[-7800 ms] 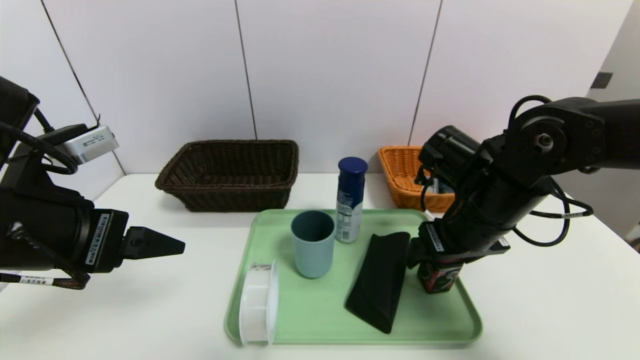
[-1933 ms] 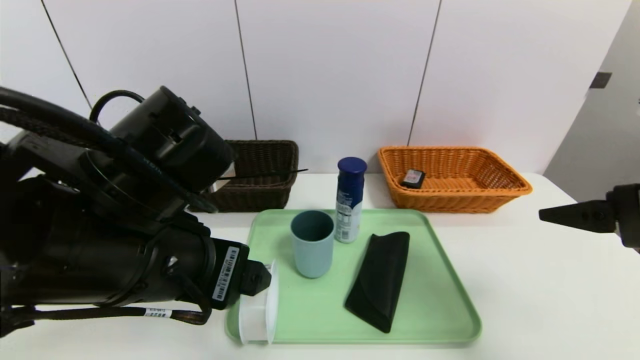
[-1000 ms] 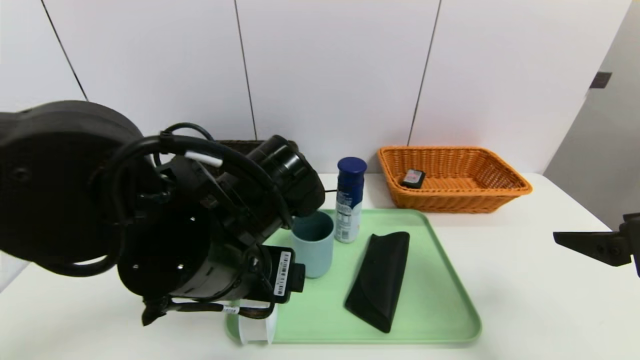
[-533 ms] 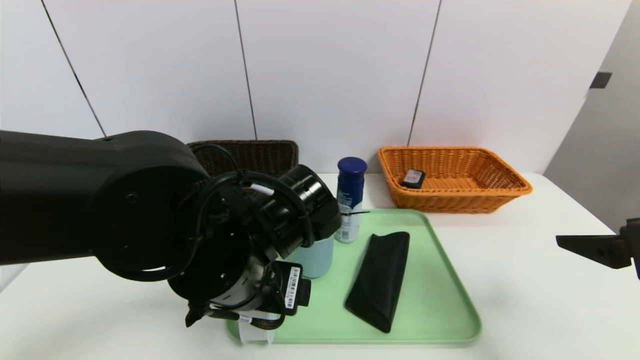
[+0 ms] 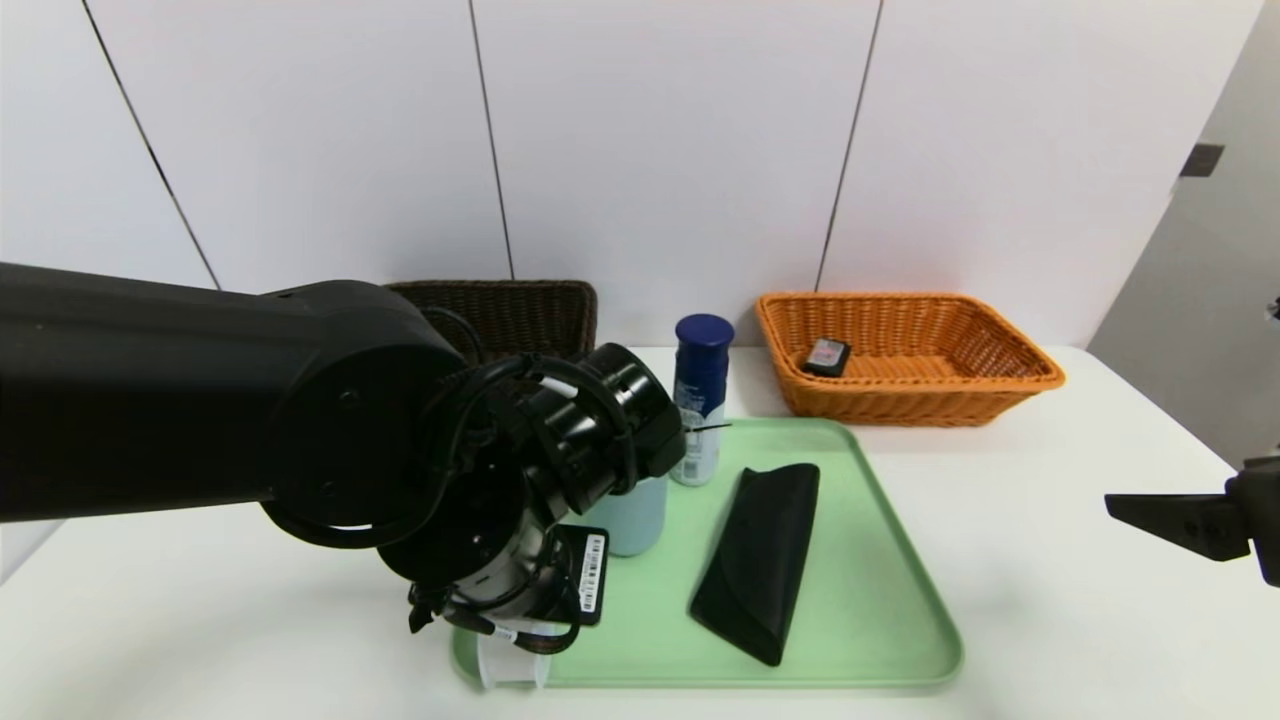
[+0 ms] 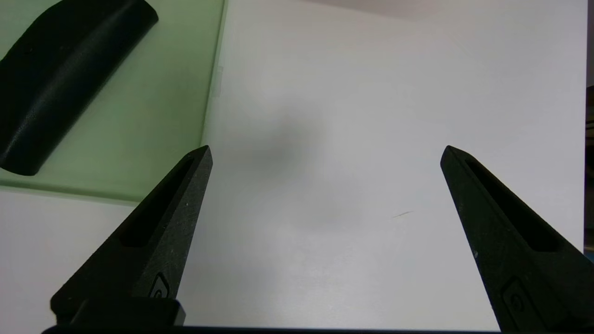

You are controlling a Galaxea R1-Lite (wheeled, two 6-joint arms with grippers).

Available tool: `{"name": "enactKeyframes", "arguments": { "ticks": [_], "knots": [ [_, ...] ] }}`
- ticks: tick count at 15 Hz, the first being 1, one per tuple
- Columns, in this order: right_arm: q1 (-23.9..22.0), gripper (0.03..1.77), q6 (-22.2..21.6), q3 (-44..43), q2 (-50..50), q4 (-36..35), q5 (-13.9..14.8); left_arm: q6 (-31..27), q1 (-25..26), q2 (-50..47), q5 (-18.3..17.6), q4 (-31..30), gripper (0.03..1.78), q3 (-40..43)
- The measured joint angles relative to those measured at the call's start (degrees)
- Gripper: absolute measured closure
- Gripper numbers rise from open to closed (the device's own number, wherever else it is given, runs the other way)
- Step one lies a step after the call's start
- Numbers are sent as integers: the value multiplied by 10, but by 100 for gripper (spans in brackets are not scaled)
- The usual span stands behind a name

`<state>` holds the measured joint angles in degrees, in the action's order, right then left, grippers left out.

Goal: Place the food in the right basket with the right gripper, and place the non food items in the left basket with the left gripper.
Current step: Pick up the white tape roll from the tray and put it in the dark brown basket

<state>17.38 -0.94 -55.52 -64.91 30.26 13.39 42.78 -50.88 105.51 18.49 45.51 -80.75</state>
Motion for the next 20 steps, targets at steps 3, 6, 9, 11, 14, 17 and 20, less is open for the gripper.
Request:
{"name": "enactKeyframes", "arguments": {
  "ticks": [3, 6, 9, 11, 14, 17, 20],
  "knots": [
    [0, 10, 0, 17, 0, -37, -1, -1, 0, -1, 0, 3, 124, 1],
    [0, 10, 0, 20, 0, -39, -4, -2, 0, -14, -6, 4, 123, 4],
    [0, 10, 0, 19, -1, -38, -4, -12, 0, -45, -9, 5, 123, 6],
    [-4, 10, 0, 19, -2, -38, -5, -28, 0, -79, -11, 7, 123, 5],
    [-9, 10, -1, 21, -6, -37, -7, -52, 5, -131, -9, 9, 123, -17],
    [-10, 10, -1, 22, -12, -39, -7, -108, 52, -162, -2, 6, 123, -67],
    [-13, 10, -1, 21, -20, -39, -10, -188, 130, -171, -16, 5, 123, -122]
  ]
}}
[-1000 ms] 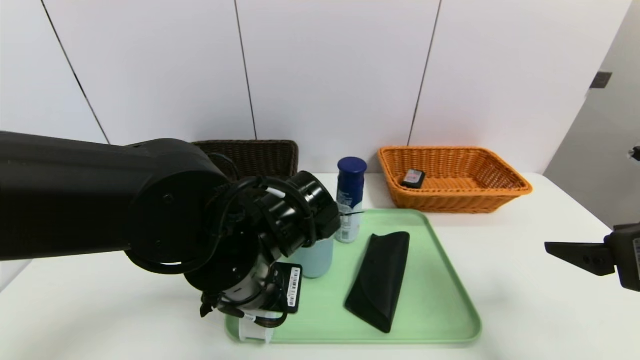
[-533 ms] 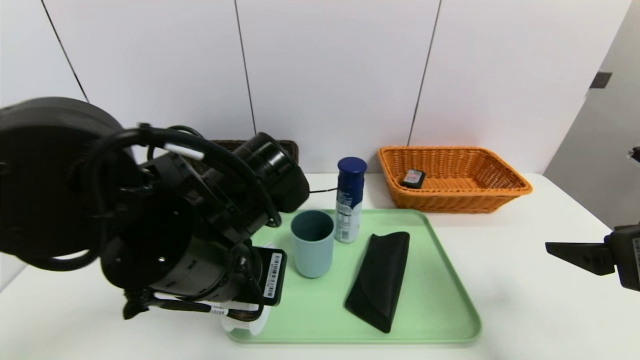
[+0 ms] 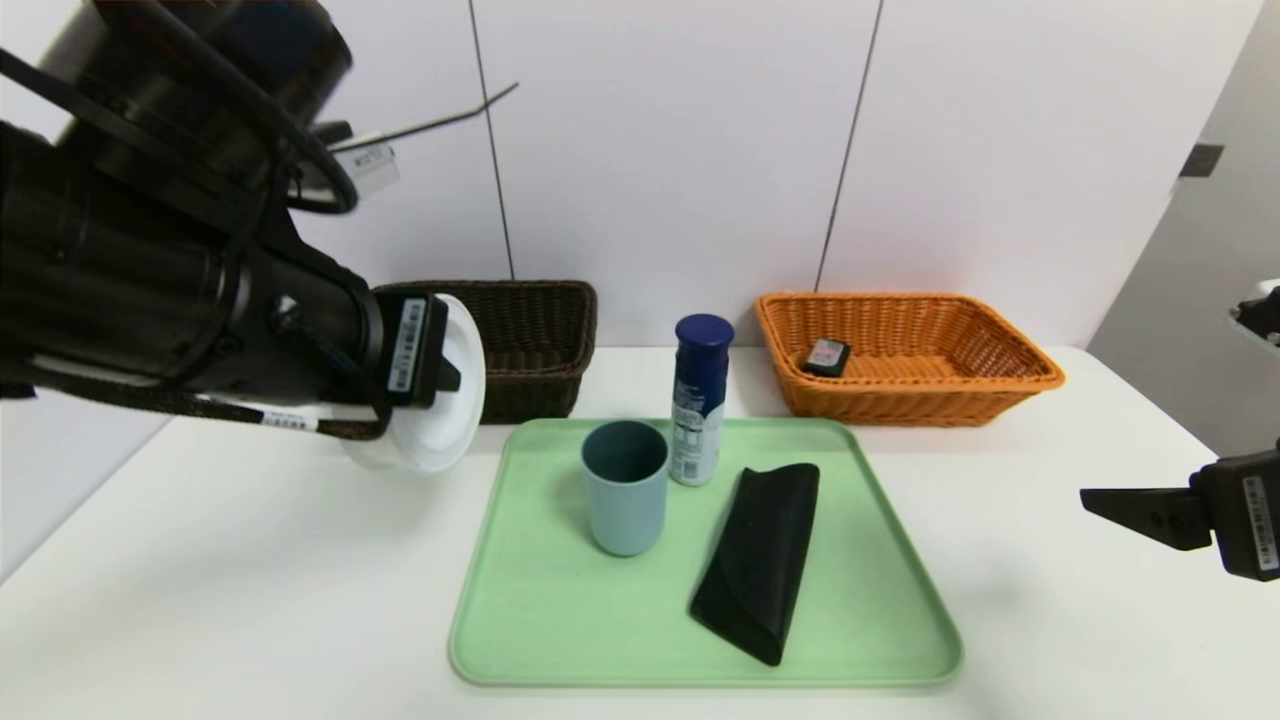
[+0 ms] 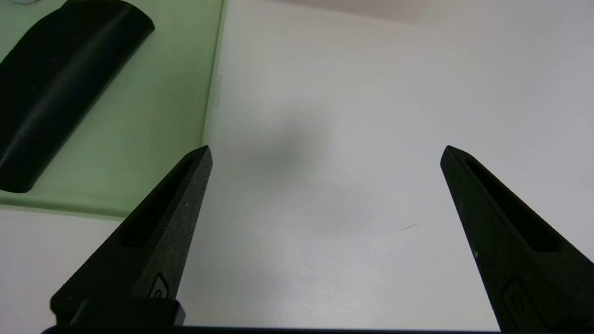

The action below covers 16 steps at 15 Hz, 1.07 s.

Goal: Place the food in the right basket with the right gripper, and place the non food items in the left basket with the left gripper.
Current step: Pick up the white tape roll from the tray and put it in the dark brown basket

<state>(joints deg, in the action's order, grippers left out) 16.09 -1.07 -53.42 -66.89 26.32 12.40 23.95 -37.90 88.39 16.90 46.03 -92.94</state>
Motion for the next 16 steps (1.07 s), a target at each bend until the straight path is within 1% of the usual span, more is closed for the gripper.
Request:
{"name": "enactKeyframes", "arguments": {
  "ticks": [3, 4, 6, 10, 12, 14, 16],
  "knots": [
    [-7, 10, 0, 0, -5, 0, -2, -45, 79, 20, -44, -1, 123, -59],
    [-11, 10, 0, 0, -7, 0, -3, -53, 100, 32, -52, -4, 123, -67],
    [-22, 10, 0, 1, -10, 0, -13, -68, 139, 62, -55, -27, 123, -74],
    [-34, 9, 0, -5, -20, -17, -16, -103, 198, 134, -55, -133, 123, -79],
    [-39, 9, 0, 1, -22, -24, -16, -114, 224, 174, -55, -175, 123, -97],
    [-47, 9, -9, 6, -23, -25, -17, -118, 243, 215, -54, -193, 123, -131],
    [-52, 9, -26, 9, -23, -25, -17, -120, 259, 256, -55, -196, 123, -168]
  ]
}}
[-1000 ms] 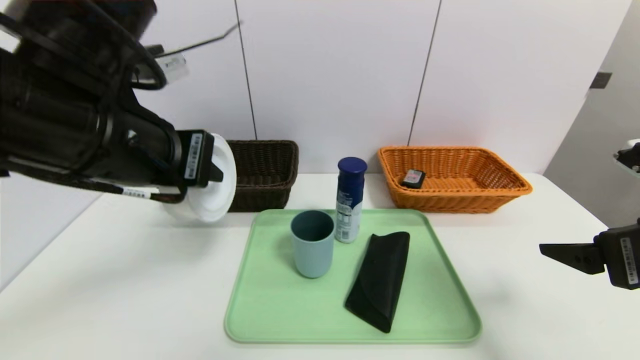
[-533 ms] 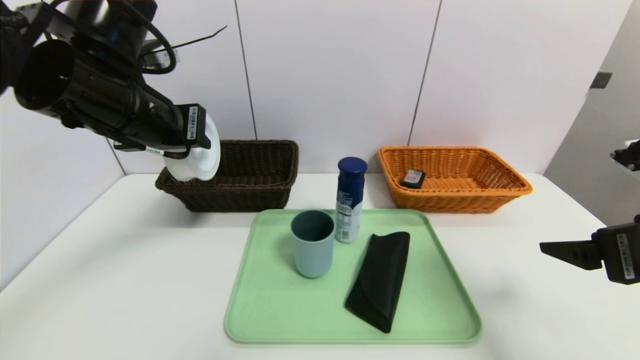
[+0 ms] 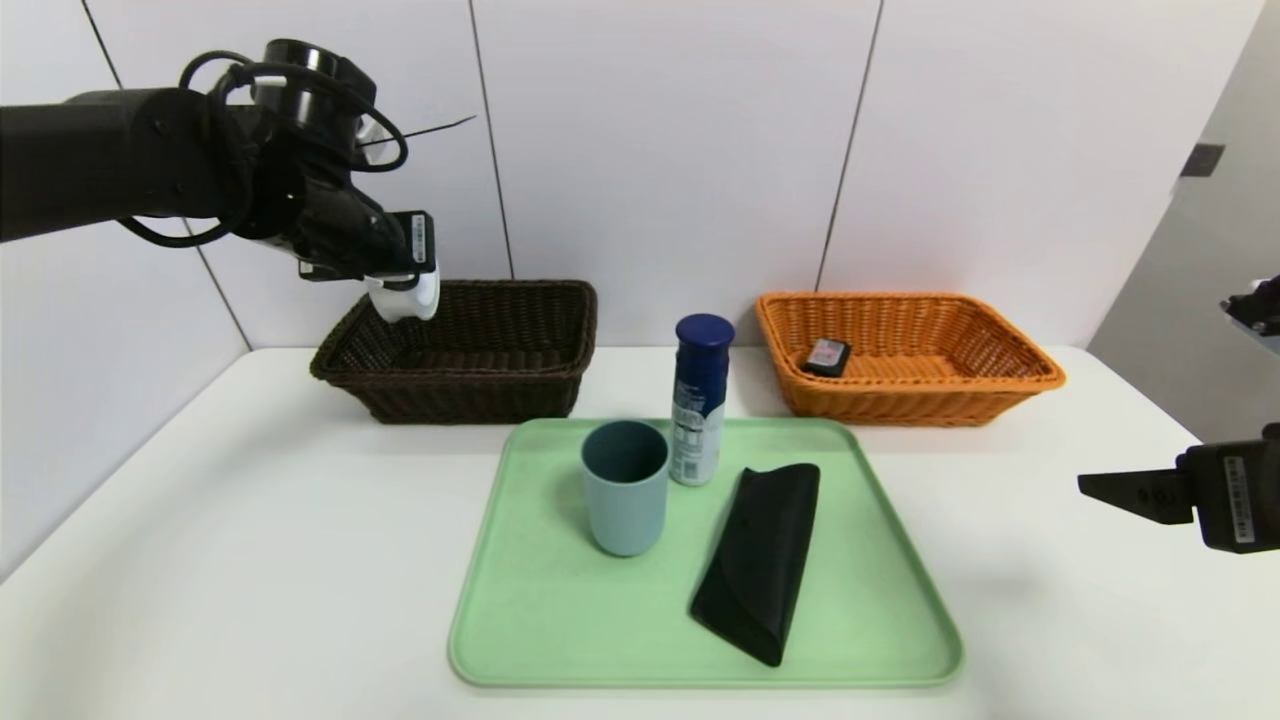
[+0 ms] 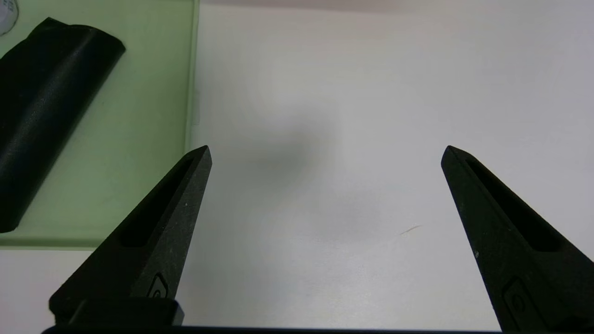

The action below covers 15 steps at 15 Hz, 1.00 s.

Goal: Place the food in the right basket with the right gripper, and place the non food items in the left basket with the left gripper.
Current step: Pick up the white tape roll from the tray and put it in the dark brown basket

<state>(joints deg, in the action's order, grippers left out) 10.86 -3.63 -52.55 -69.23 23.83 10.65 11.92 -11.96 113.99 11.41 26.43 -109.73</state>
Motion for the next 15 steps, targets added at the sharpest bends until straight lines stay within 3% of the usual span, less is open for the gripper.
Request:
{"name": "enactKeyframes", "arguments": {
  "ticks": [6, 9, 15],
  "knots": [
    [-7, 9, -15, -2, -3, -2, 2, -22, 32, 83, -1, -29, 123, -24],
    [-8, 9, -16, -1, -3, -1, 2, -23, 43, 104, -31, -33, 123, -26],
    [-8, 9, -17, 2, -2, -2, 3, -23, 55, 119, -39, -33, 123, -25]
  ]
}}
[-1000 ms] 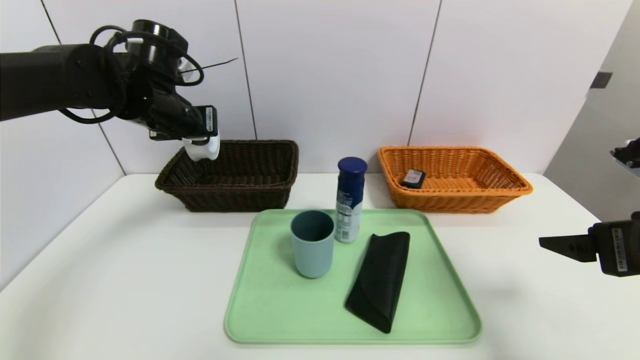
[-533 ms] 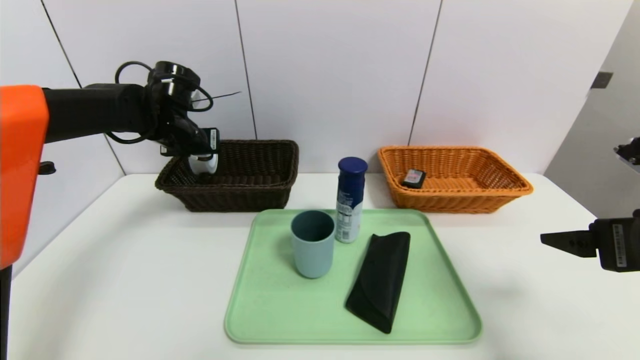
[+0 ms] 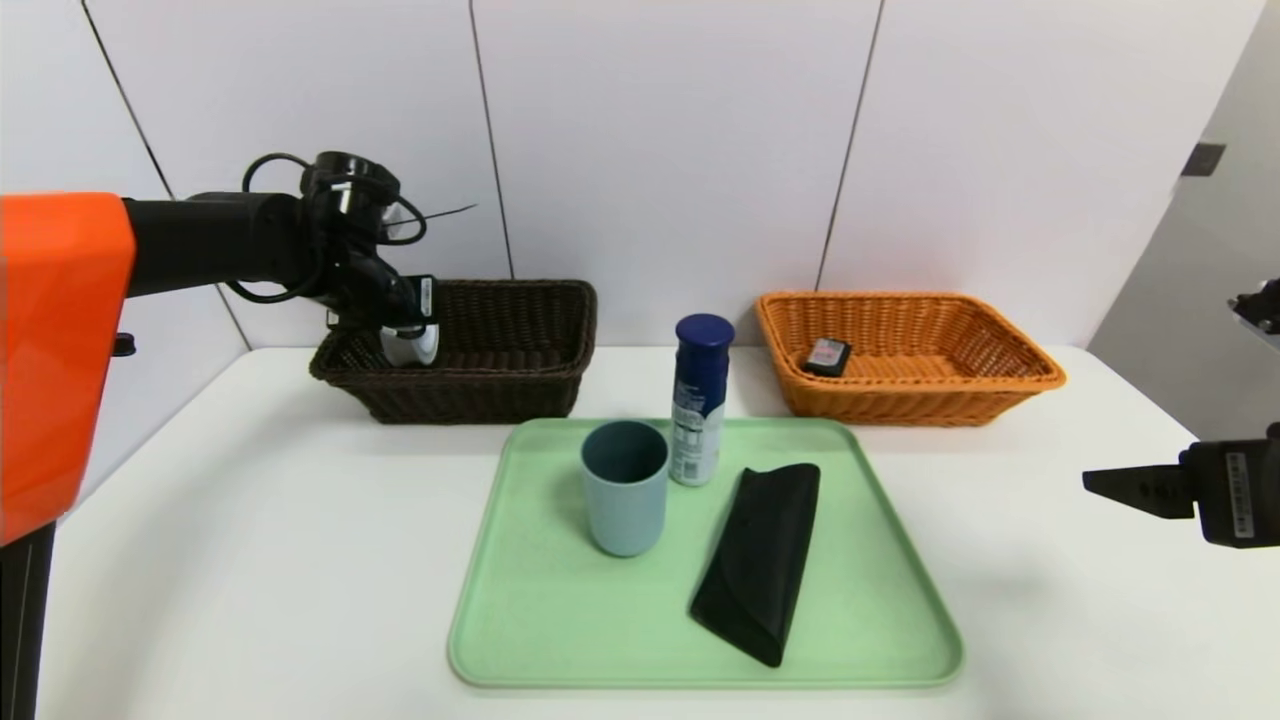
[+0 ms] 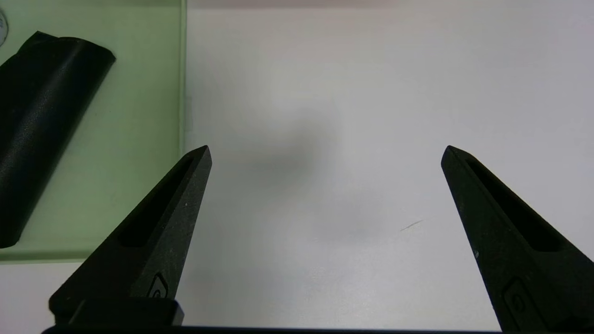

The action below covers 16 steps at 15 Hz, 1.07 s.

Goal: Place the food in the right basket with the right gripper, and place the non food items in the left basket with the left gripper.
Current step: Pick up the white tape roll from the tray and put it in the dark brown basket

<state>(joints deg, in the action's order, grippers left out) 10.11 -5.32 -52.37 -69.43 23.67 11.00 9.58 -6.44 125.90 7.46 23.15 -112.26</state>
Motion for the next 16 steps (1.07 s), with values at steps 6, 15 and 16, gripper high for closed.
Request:
{"name": "enactKeyframes", "arguments": {
  "ticks": [6, 15, 16],
  "knots": [
    [0, 9, 0, 6, 4, 0, 2, 0, 1, 1, 0, 1, 123, 0],
    [0, 9, 0, 7, 5, 0, 2, 0, 1, 7, 0, 0, 61, 0],
    [0, 9, 0, 7, 5, 0, 2, 0, 1, 5, 0, -1, 55, 0]
  ]
}}
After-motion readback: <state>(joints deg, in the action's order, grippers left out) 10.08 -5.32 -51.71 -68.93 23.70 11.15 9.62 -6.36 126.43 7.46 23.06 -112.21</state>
